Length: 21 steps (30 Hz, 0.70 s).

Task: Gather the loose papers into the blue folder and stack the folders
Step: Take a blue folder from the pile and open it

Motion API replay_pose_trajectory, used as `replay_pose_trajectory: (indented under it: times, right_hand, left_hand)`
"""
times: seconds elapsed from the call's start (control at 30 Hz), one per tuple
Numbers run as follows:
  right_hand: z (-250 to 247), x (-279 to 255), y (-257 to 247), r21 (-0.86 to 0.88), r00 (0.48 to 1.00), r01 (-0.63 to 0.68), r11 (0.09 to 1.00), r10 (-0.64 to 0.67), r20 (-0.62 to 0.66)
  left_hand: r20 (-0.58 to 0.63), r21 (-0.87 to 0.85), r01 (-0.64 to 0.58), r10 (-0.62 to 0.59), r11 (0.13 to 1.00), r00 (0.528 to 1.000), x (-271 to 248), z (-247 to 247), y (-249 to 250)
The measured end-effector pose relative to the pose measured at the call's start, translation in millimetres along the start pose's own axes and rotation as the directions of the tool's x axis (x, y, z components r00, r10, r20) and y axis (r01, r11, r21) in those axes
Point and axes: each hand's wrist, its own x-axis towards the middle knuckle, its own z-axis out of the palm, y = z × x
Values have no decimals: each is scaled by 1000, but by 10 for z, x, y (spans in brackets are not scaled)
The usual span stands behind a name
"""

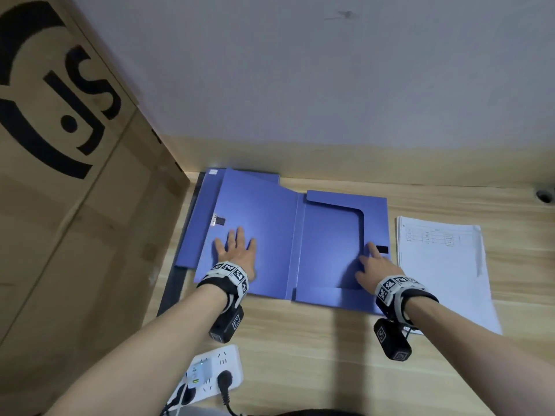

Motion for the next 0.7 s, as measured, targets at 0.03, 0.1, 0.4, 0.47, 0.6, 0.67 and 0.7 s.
replay_pose_trajectory:
  times: [0.03,0.1,0.4,0.47,0.6,0.67,0.7]
  right_hand:
    - [24,-13,15,9,1000,-7,1000,7,-1]
    - [89,-37,61,48,1000,-15,999,15,-5]
    - [139,-62,323,411,992,96,907,-52,-116]
    - [85,-82,424,539,971,144,830,-13,-238]
    - [-17,-119,786,623,931,150,768,103,-351]
    - [-28,-138,1058,644,925,103,758,165,-342]
    - [-16,-150,1212,655,924,70,753,198,-327]
  left_hand:
    - [40,-68,2,1,998,999,39,75,59]
    - [95,-167,14,2,986,995,102,192,168]
    - [-12,-274,68,-75,959,997,215,-151,651]
    - [-167,-295,-49,-1,954,986,203,-273,828]
    - [-276,-473,-297,181,829,944,92,-514,1363]
    - [-264,-596,-358,246,719,933,25,-572,1680]
    - [-250,-648,-373,277,663,928,-12,-582,1851]
